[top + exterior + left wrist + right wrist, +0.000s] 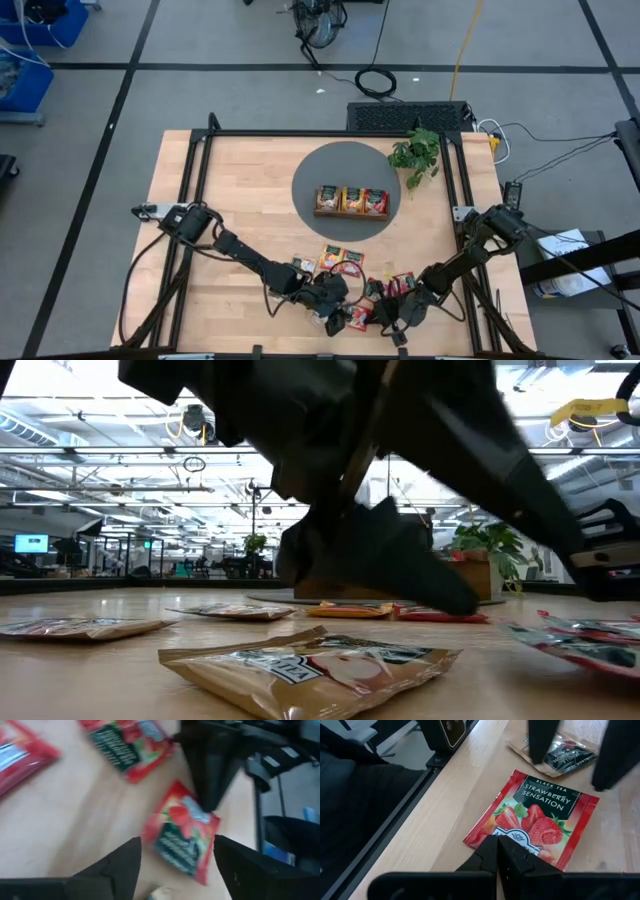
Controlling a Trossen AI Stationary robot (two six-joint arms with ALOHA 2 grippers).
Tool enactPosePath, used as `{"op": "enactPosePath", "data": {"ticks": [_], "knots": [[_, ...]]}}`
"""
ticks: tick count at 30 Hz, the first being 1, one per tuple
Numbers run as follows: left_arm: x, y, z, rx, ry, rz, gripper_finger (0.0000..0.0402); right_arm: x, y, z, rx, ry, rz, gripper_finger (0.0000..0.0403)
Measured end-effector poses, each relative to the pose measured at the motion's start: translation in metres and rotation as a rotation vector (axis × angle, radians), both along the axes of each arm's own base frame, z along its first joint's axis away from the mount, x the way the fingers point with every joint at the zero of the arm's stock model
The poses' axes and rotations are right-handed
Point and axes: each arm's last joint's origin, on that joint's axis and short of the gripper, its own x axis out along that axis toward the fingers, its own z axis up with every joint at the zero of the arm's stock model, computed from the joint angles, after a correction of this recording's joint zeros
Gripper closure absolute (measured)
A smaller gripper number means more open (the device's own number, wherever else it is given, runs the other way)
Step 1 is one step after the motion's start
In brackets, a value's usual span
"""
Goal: Pick & Place Tea
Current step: Put the red tea bag into the right section of the wooden organizer
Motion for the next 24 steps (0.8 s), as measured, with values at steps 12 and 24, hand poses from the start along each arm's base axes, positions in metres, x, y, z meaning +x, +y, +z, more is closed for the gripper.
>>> {"op": "enactPosePath", "data": {"ticks": [12, 24], "knots": [[0.0, 0.01, -0.005, -0.009, 0.084, 0.017, 0.0161, -0.006, -0.016, -0.007, 0.017, 0.006, -0.07, 0.0403], [0.006, 0.007, -0.012, -0.01, 0.019, -0.03, 0.0187, -0.004, -0.02, -0.008, -0.007, -0.017, -0.122, 0.0403]]}}
